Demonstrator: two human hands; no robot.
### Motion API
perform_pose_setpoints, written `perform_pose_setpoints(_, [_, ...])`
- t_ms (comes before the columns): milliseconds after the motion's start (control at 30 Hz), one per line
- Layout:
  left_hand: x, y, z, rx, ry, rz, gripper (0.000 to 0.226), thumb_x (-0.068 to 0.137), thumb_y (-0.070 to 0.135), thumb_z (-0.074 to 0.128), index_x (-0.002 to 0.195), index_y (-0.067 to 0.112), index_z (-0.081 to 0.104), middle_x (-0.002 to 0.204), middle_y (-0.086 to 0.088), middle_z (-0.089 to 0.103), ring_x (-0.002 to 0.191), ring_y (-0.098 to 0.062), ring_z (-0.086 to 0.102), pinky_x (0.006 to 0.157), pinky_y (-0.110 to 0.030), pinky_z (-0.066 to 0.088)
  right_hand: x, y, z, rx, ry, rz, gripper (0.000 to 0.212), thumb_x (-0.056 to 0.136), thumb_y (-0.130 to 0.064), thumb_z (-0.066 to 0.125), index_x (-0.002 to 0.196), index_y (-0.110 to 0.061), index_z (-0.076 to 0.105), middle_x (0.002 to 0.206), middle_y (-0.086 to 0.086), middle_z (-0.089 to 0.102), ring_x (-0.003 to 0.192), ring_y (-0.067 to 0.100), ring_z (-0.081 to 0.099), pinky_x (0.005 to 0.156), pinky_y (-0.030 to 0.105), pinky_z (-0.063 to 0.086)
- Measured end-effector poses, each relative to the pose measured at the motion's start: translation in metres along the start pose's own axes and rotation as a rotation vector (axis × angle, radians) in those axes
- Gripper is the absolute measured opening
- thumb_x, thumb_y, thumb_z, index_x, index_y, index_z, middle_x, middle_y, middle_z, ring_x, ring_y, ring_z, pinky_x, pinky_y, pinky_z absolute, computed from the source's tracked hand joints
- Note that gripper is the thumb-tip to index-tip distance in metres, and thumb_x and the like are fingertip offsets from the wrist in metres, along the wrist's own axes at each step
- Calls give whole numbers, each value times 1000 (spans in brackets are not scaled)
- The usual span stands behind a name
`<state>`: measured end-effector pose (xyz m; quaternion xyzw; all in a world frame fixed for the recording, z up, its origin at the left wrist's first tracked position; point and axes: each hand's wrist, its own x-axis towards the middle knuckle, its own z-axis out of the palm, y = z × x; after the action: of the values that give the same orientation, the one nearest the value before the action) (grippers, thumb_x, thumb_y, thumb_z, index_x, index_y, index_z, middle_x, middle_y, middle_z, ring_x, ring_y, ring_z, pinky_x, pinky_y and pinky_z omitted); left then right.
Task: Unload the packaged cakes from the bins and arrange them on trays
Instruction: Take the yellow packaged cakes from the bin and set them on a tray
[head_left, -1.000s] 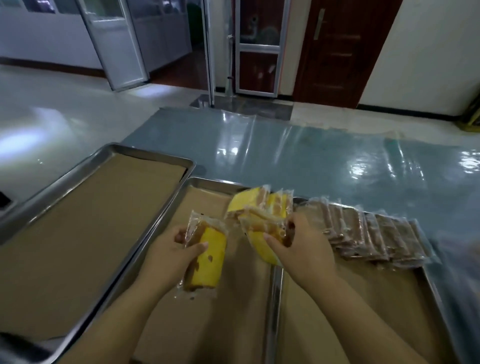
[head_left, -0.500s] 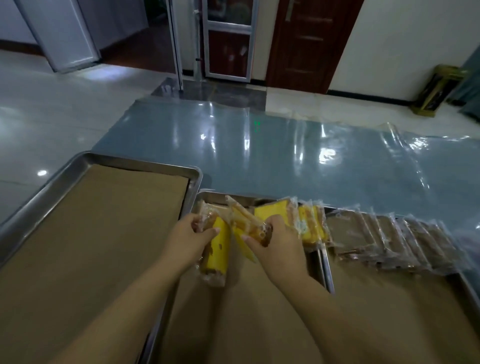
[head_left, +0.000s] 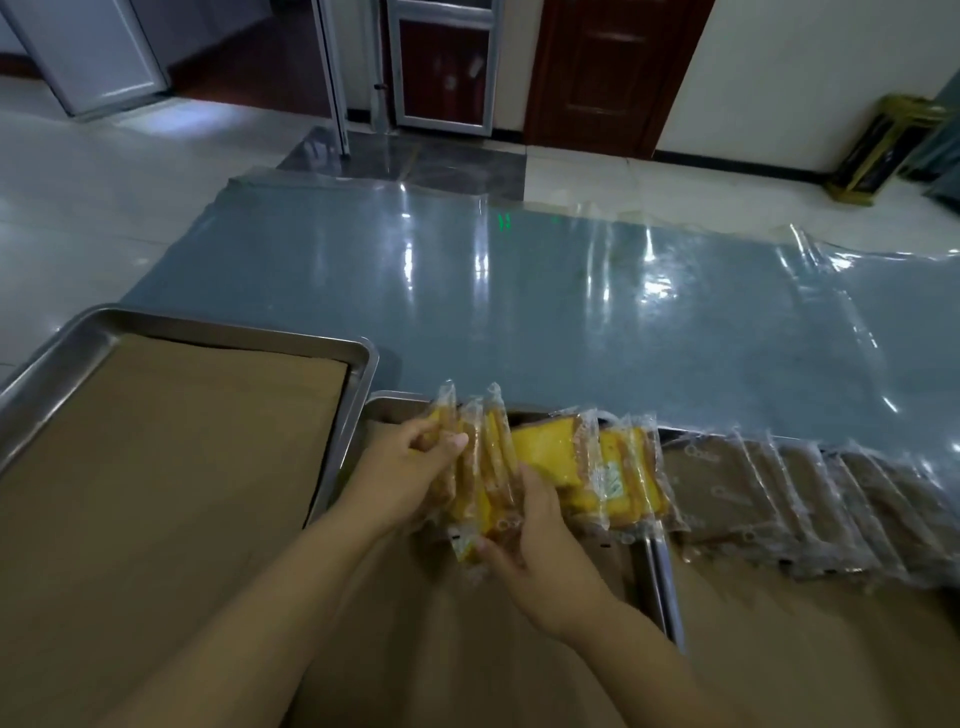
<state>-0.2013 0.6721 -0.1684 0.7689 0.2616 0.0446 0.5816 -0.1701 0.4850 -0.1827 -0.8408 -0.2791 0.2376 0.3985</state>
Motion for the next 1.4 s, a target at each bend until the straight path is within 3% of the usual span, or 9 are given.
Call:
perform_pose_setpoints(100, [-11, -14, 3, 42, -59, 2, 27, 87, 29, 61, 113, 36, 59, 108, 15, 60, 95, 3, 56, 69, -12, 44, -9, 6, -8, -172, 45, 9, 88, 85, -41, 63, 148, -28, 3, 148, -15, 13, 128, 0, 27, 104, 16, 25])
perform_pose_setpoints(167, [-19, -28, -1, 198, -125, 67, 42, 84, 14, 61, 121, 33, 56, 123, 14, 54, 114, -4, 50, 89, -22, 45, -12, 8, -9, -196, 99, 21, 88, 82, -41, 67, 148, -26, 10, 146, -10, 24, 130, 6, 33, 103, 21, 30])
perform_pose_setpoints(267, [-30, -43, -11, 355, -283, 172, 70, 80, 12, 65, 141, 33, 38, 146, 23, 27, 136, -6, 23, 114, -33, 25, -14, 6, -6, -239, 150, 22, 86, 81, -42, 68, 147, -25, 16, 141, -10, 35, 125, 9, 41, 97, 20, 35])
perform_pose_setpoints(367, [-30, -47, -10, 472, -314, 241, 86, 76, 27, 74, 145, 39, 23, 144, 31, 12, 130, 6, 15, 108, -19, 18, -9, 3, -3, -326, 210, 41, 77, 84, -45, 64, 145, -20, 24, 138, -5, 39, 120, 13, 44, 92, 23, 40])
perform_pose_setpoints(533, [-13, -36, -2, 540, -63, 321, 65, 80, 25, 72, 138, 26, 42, 139, 7, 34, 122, -5, 32, 99, -19, 28, 12, -4, -2, -399, 265, 119, 59, 84, -46, 63, 130, -19, 37, 126, 0, 45, 107, 17, 50, 79, 27, 47])
perform_pose_setpoints(800, [-27, -34, -5, 616, -69, 337, 60, 81, 26, 70, 135, 26, 44, 134, 4, 40, 120, -12, 40, 97, -23, 35, -2, -16, -17, -576, 266, 157, 46, 86, -48, 58, 120, -20, 44, 122, 3, 44, 98, 20, 52, 65, 27, 42])
perform_pose_setpoints(1133, [-98, 7, 9, 523, -194, 427, 43, 77, 38, 73, 117, 38, 56, 110, 17, 52, 95, 3, 51, 79, -15, 42, -102, -26, -75, -706, 140, 204, 35, 85, -40, 56, 115, -23, 49, 104, -2, 55, 99, 23, 57, 72, 32, 46])
perform_pose_setpoints(1267, [-129, 29, 26, 603, -292, 549, 39, 81, 43, 67, 117, 41, 52, 108, 22, 49, 89, 12, 47, 66, -6, 33, -144, -18, -96, -789, 111, 287, 48, 83, -52, 58, 123, -27, 47, 116, -1, 61, 100, 21, 58, 76, 34, 49])
perform_pose_setpoints(1400, [-161, 54, 50, 668, -333, 607, 43, 84, 45, 62, 124, 38, 50, 113, 20, 48, 94, 4, 48, 79, -16, 43, -194, -8, -121, -787, 96, 304, 52, 82, -54, 59, 127, -32, 45, 121, -6, 58, 102, 14, 56, 81, 31, 49])
